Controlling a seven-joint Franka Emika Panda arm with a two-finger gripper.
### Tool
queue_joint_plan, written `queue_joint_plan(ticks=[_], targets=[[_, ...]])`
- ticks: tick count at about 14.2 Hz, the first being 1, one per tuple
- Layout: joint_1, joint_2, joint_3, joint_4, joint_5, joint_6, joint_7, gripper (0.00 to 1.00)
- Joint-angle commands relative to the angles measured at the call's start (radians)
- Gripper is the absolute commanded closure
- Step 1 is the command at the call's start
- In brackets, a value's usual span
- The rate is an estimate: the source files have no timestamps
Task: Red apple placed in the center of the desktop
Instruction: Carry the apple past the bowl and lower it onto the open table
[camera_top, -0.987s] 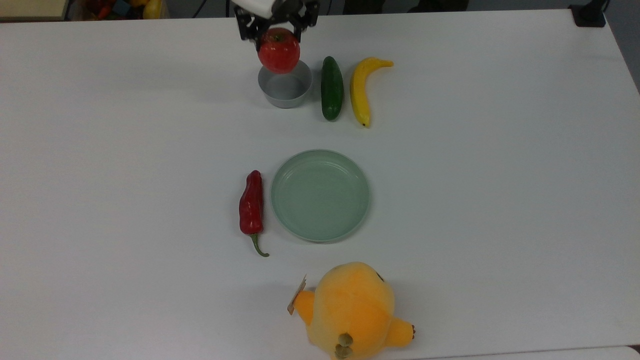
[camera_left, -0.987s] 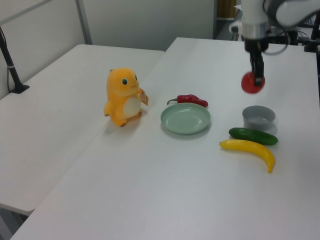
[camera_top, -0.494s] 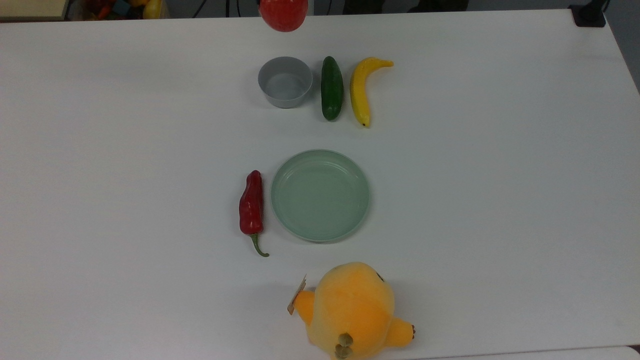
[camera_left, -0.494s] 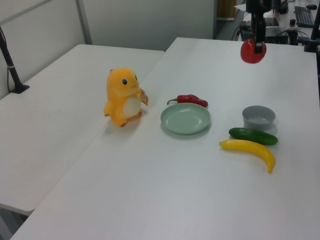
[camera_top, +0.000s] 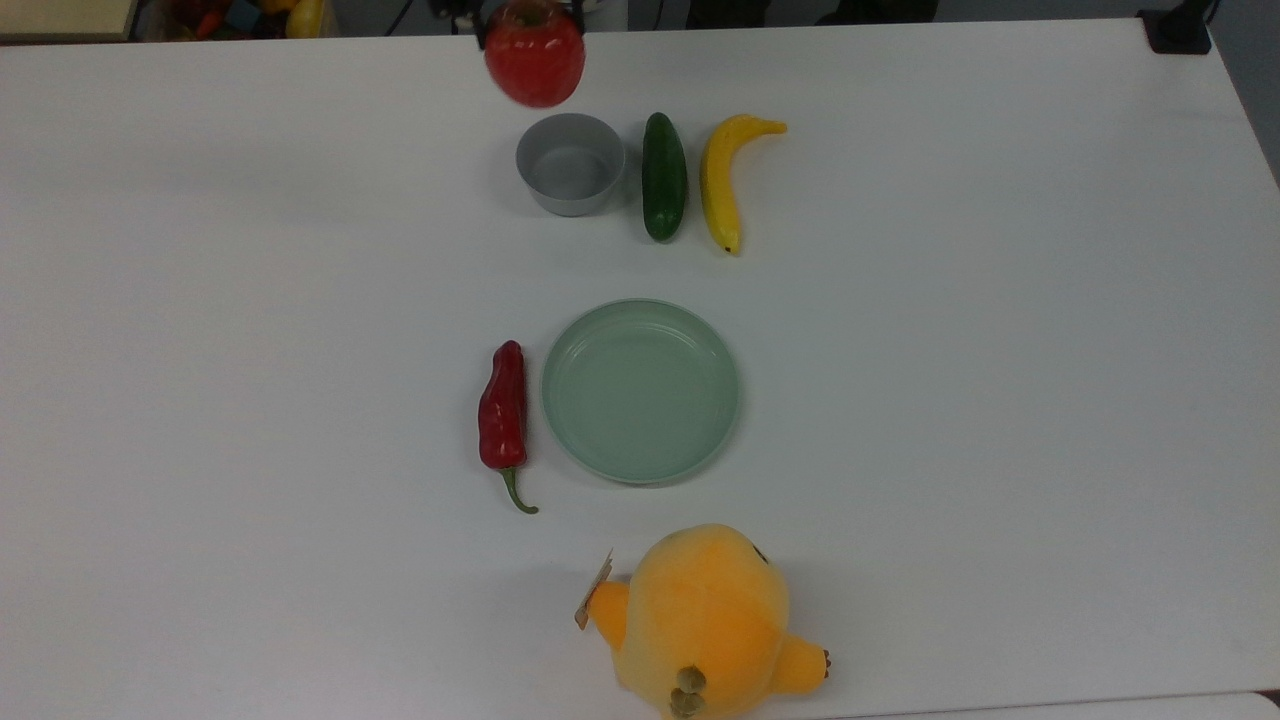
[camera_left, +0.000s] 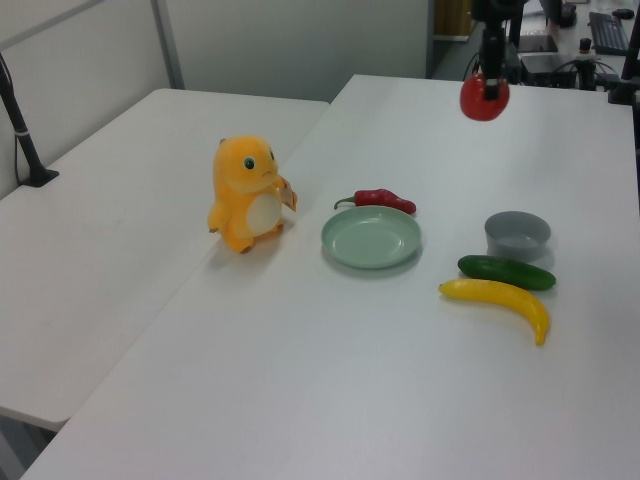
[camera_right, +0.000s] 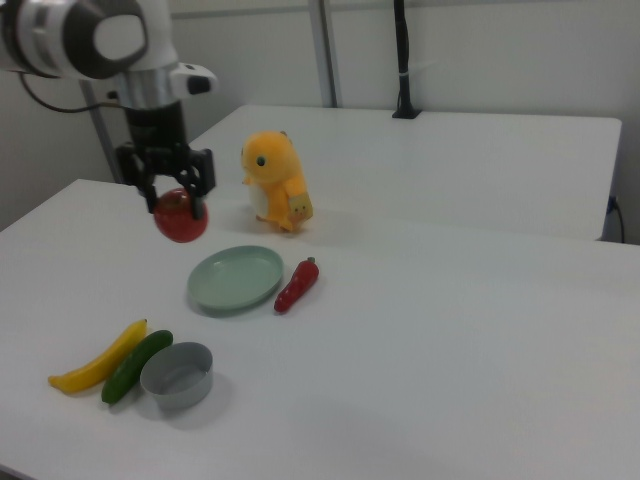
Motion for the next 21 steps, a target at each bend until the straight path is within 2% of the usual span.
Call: queue_joint_plan(ticks=[1, 5, 10, 21], targets=[[-0.028, 0.143, -0.036, 0.105, 0.025, -0.030, 0.019, 0.96], [-0.045, 0.220, -0.038, 0.104, 0.012, 0.013, 0.015, 0.96], [-0.062, 0.295, -0.042, 0.101, -0.044, 0.081, -0.001, 0.96], [-0.147, 0.453, -0.055, 0.041, -0.045, 0.355, -0.188, 0.95]])
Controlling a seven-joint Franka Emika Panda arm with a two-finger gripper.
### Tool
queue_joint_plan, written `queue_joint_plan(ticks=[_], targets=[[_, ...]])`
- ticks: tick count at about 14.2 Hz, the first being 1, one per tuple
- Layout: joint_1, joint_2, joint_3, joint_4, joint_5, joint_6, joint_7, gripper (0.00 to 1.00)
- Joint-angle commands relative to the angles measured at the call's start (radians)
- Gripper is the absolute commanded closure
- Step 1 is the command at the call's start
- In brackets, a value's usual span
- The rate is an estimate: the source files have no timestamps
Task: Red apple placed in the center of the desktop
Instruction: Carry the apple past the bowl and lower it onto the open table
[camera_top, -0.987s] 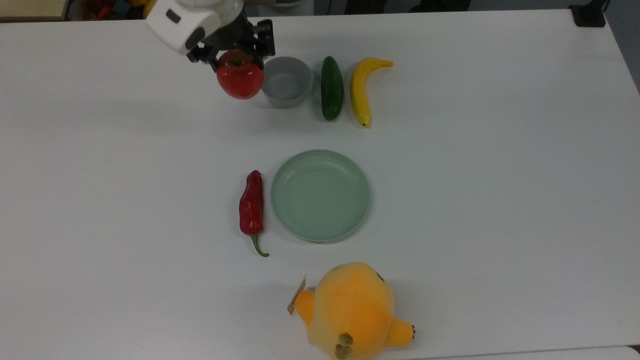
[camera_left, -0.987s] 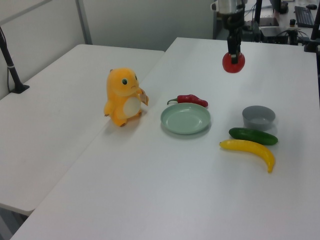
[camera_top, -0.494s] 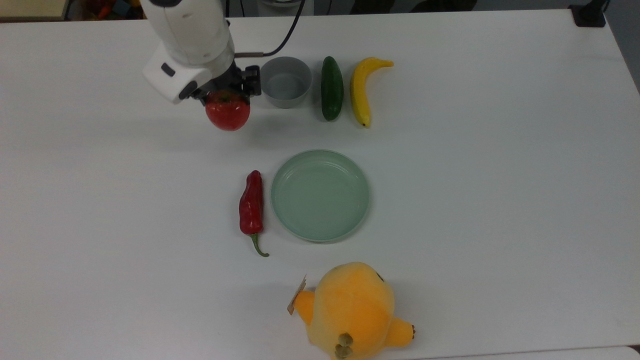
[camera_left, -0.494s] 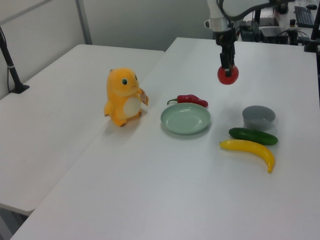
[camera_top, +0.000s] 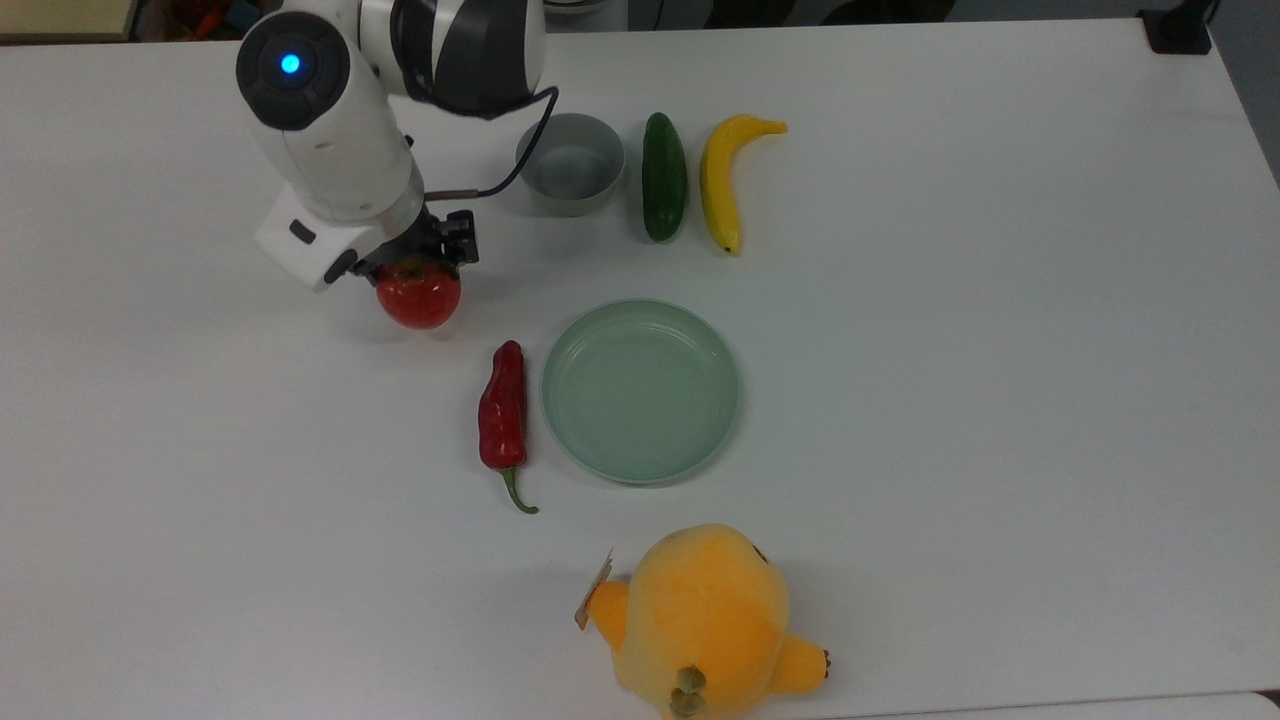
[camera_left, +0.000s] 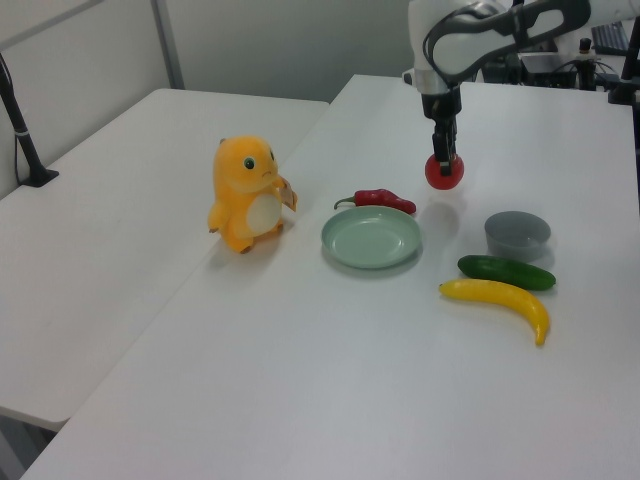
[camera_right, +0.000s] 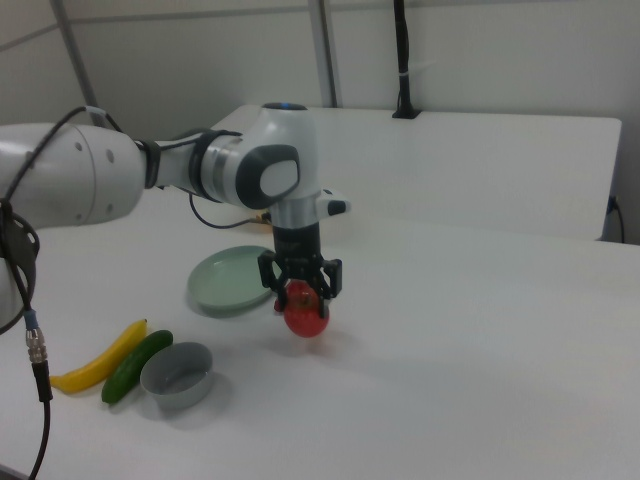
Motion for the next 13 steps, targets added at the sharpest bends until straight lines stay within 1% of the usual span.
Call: queue_joint_plan(ticks=[1, 3, 4, 5, 6, 7, 8, 11, 13], targets=[[-0.008, 0.022, -0.016, -0.029, -0.009, 0.087, -0.054, 0.95], [-0.006, 0.025, -0.025, -0.056, -0.029, 0.116, -0.054, 0.94], [-0.006, 0.025, -0.025, -0.058, -0.029, 0.118, -0.052, 0.83], [-0.008, 0.023, -0.025, -0.058, -0.029, 0.116, -0.052, 0.64], [-0.008, 0.022, -0.028, -0.058, -0.027, 0.116, -0.047, 0.28], [-0.008, 0.019, -0.029, -0.058, -0.027, 0.116, -0.038, 0.04], [-0.009, 0.011, -0.029, -0.058, -0.027, 0.110, -0.037, 0.00], [-0.009, -0.025, -0.029, -0.058, -0.021, 0.102, -0.034, 0.00], [-0.008, -0.087, -0.029, -0.058, -0.017, 0.075, -0.018, 0.00]])
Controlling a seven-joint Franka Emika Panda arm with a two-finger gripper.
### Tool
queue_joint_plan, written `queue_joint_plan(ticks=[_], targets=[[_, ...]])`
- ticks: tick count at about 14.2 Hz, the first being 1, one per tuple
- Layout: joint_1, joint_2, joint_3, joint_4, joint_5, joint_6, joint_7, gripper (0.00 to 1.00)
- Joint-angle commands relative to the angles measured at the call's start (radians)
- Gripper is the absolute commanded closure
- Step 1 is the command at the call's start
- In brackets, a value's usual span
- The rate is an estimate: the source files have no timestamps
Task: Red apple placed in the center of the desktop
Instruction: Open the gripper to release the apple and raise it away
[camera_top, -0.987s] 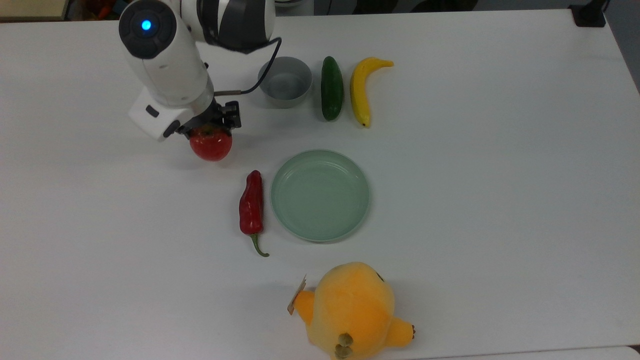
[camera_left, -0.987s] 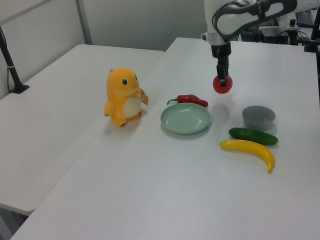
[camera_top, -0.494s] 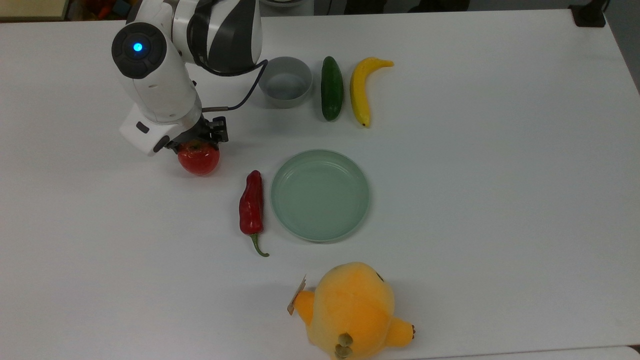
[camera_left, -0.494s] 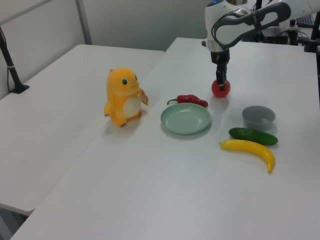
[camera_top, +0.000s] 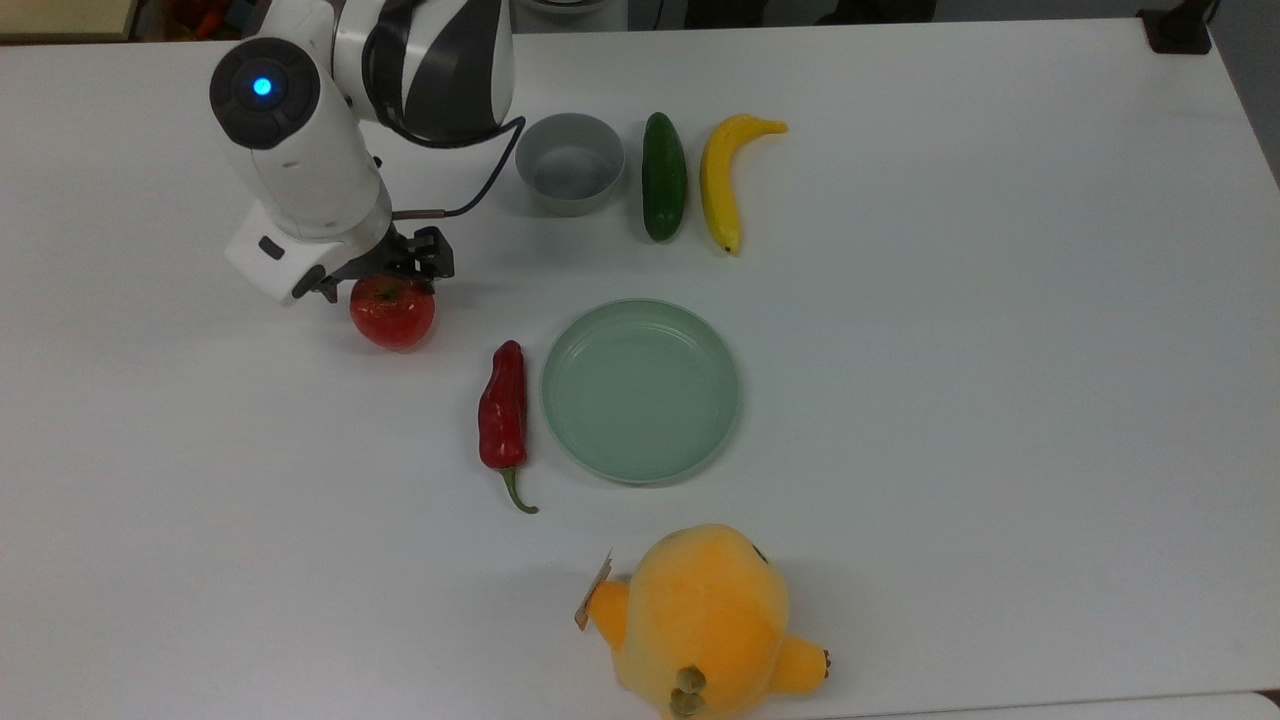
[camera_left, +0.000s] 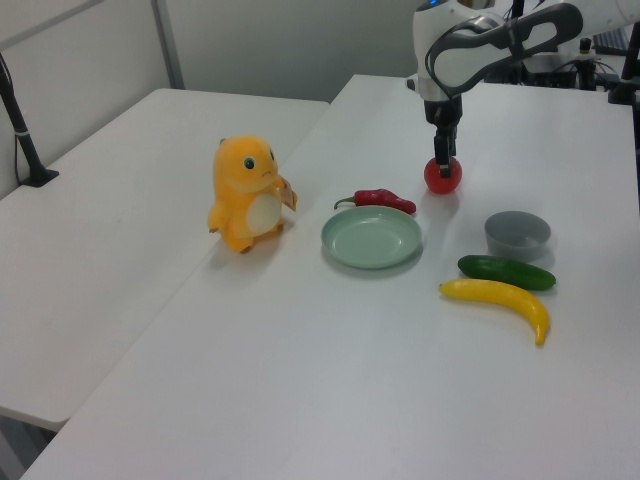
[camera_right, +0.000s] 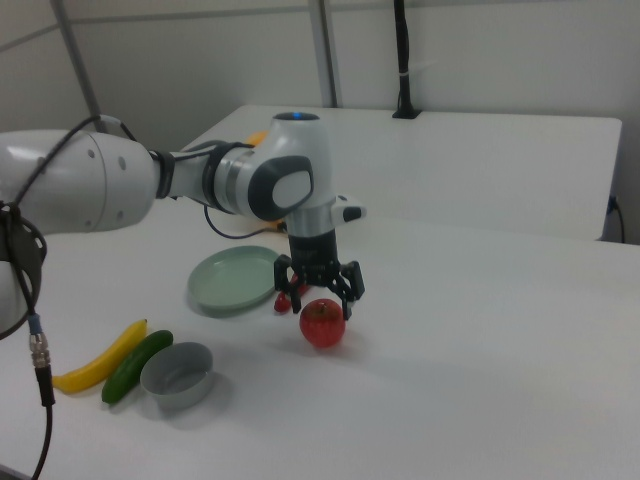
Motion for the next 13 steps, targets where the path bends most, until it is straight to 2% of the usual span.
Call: queue_joint_plan(ticks=[1, 5, 6, 8, 10, 13], targets=[[0.019, -0.150, -0.007, -0.043, 0.000, -0.034, 0.052, 0.00], [0.058, -0.317, -0.007, -0.051, -0.002, -0.140, 0.259, 0.00], [0.069, -0.375, -0.007, -0.051, 0.000, -0.202, 0.292, 0.00], [0.092, -0.433, 0.000, -0.046, 0.004, -0.287, 0.307, 0.00], [0.103, -0.503, 0.016, -0.048, 0.038, -0.356, 0.402, 0.00], [0.108, -0.563, 0.077, -0.054, 0.072, -0.395, 0.505, 0.00]])
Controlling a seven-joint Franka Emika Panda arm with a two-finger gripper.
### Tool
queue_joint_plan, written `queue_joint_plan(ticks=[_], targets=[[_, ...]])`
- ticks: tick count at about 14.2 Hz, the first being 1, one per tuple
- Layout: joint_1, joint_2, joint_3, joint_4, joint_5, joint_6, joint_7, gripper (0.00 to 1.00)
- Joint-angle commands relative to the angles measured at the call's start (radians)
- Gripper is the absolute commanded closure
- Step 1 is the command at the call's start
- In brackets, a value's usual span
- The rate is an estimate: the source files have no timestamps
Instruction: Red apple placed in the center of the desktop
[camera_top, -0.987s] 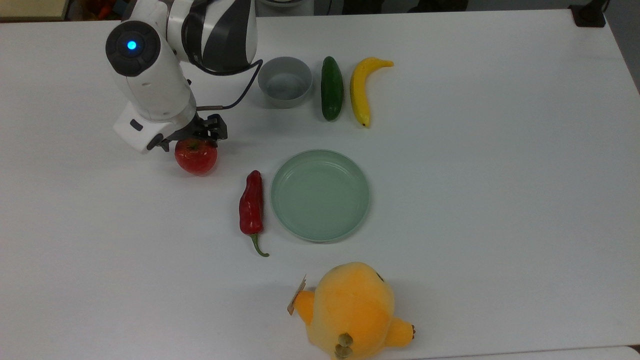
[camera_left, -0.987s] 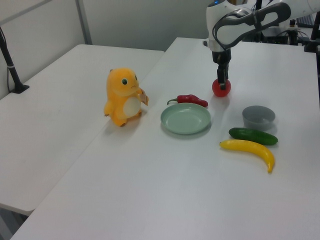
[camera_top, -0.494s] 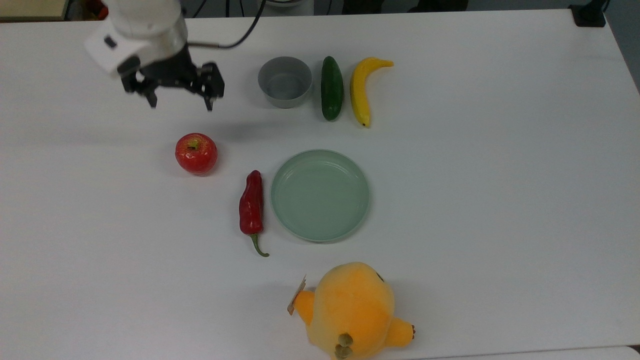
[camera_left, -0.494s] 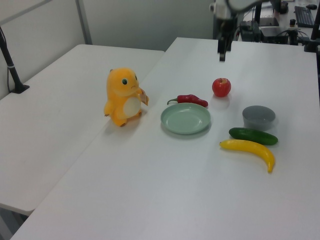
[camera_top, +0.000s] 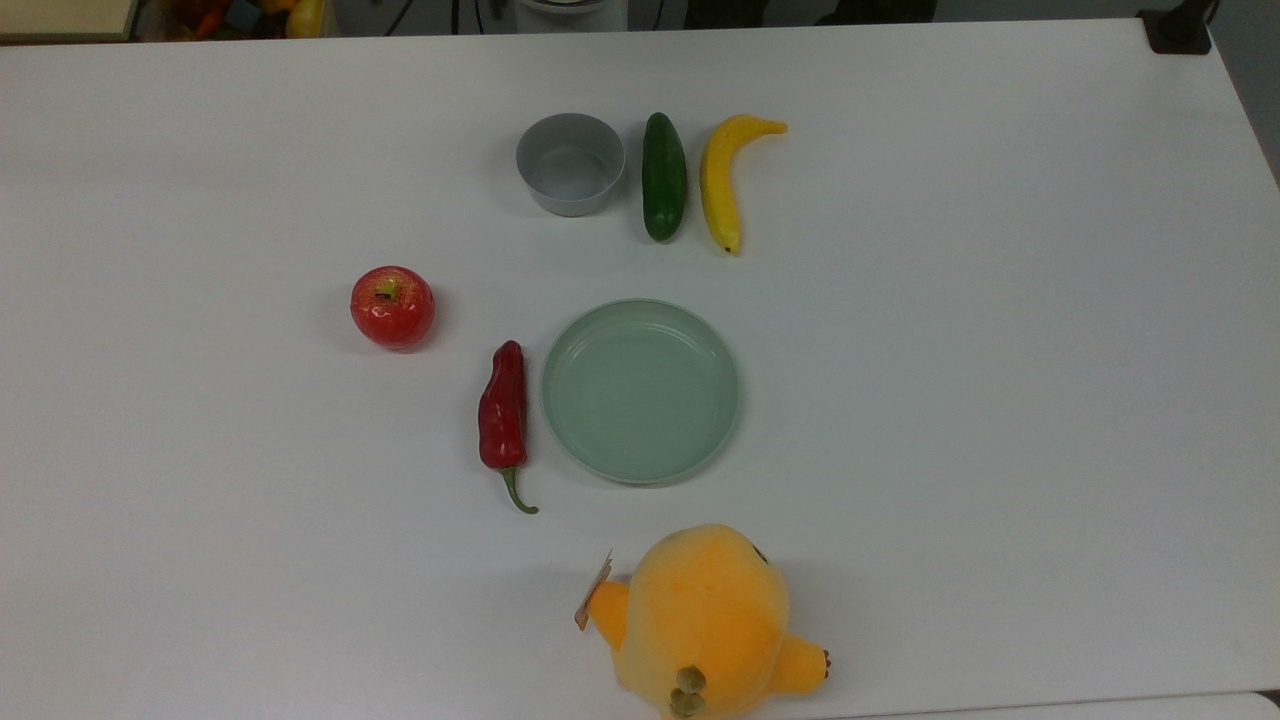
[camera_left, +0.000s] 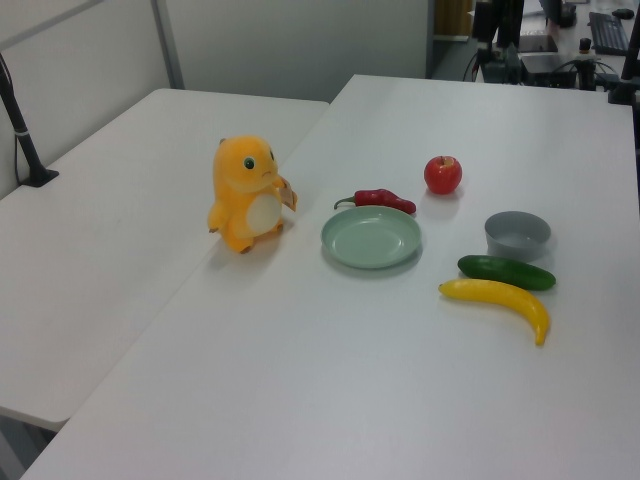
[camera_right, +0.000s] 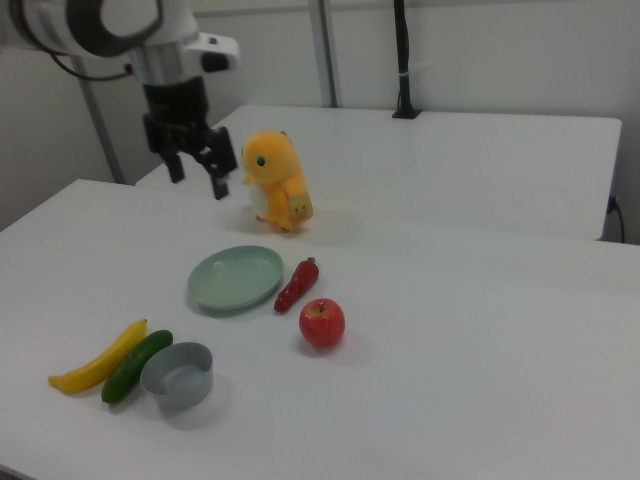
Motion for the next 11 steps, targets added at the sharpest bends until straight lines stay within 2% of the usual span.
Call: queue_joint_plan(ticks=[1, 2, 5, 8, 11], targets=[[0.008, -0.068, 0.071, -0.056, 0.022, -0.026, 0.084, 0.00], [0.008, -0.070, 0.108, -0.062, 0.022, -0.023, 0.087, 0.00], [0.008, -0.079, 0.159, -0.086, 0.022, -0.009, 0.083, 0.00], [0.009, -0.110, 0.182, -0.148, 0.022, 0.047, 0.054, 0.00], [0.015, -0.119, 0.184, -0.195, 0.021, 0.144, -0.046, 0.00]])
